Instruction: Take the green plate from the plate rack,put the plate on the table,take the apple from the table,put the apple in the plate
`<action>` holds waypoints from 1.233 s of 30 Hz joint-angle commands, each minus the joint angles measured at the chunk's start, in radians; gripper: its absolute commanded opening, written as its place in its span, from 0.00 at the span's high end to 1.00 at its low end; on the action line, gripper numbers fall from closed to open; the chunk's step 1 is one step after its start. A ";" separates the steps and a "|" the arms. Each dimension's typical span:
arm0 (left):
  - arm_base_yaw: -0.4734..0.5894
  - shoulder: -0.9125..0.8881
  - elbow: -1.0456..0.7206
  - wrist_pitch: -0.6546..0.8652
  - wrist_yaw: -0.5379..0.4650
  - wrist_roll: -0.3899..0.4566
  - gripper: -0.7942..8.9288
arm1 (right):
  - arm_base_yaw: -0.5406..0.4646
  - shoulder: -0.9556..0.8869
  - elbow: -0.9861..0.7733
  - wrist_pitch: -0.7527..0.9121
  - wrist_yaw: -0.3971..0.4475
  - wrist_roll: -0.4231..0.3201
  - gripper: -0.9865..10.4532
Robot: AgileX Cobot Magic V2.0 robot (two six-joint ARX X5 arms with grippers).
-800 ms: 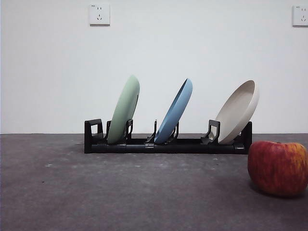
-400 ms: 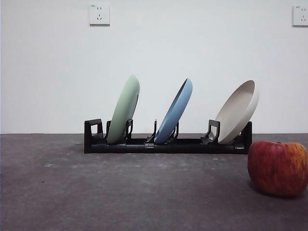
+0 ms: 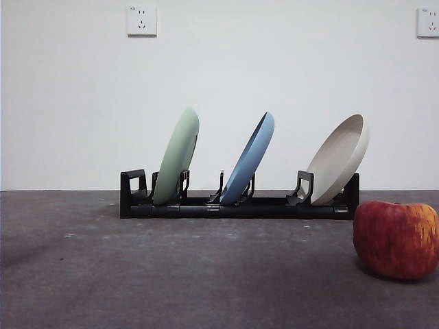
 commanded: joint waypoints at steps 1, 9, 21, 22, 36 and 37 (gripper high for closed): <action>0.002 0.047 0.067 -0.059 0.075 0.081 0.93 | 0.017 0.080 0.090 -0.123 -0.036 -0.142 0.92; 0.001 0.175 0.241 -0.243 0.220 0.209 0.93 | 0.074 0.248 0.296 -0.417 -0.034 -0.350 0.92; 0.000 0.264 0.355 -0.453 0.285 0.320 0.92 | 0.123 0.296 0.386 -0.620 -0.031 -0.450 0.91; 0.000 0.264 0.355 -0.453 0.284 0.320 0.91 | 0.123 0.296 0.386 -0.620 -0.031 -0.449 0.90; 0.000 0.276 0.355 -0.440 0.279 0.318 0.37 | 0.123 0.303 0.386 -0.620 -0.028 -0.411 0.34; 0.000 0.279 0.355 -0.438 0.279 0.318 0.37 | 0.123 0.303 0.386 -0.620 -0.028 -0.411 0.34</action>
